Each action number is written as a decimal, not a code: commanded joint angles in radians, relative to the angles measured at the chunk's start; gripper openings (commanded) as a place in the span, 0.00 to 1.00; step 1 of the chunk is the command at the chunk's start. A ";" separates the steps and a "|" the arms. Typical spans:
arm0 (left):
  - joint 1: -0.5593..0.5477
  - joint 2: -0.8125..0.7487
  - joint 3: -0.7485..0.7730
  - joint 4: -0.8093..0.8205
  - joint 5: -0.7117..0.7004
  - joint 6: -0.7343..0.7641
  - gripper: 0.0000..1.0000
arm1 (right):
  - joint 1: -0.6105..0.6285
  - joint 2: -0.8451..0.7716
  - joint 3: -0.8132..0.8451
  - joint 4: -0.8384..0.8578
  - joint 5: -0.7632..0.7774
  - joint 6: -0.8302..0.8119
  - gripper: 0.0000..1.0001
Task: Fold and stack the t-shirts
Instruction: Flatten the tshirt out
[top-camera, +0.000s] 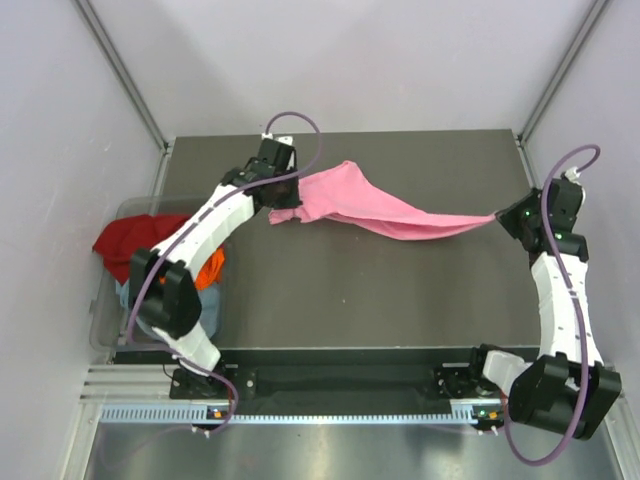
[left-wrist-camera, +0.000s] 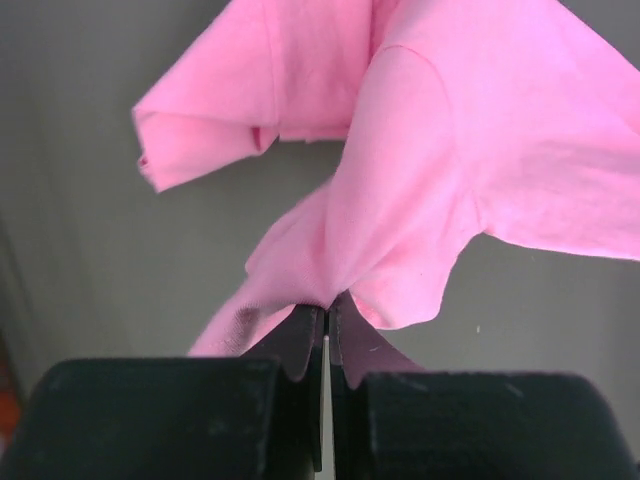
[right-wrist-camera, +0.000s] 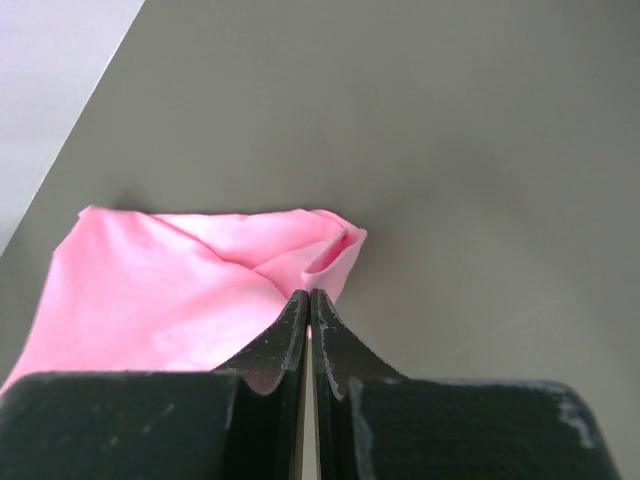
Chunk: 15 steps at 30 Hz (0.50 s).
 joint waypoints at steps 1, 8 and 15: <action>0.004 -0.107 -0.029 -0.166 0.016 0.079 0.00 | -0.007 -0.059 0.063 -0.056 0.025 -0.017 0.00; 0.004 -0.105 -0.049 -0.288 0.066 0.107 0.00 | -0.007 -0.181 -0.014 -0.051 -0.084 -0.023 0.00; 0.004 0.002 -0.162 -0.227 0.188 0.089 0.00 | 0.019 -0.281 -0.209 -0.027 -0.182 -0.012 0.00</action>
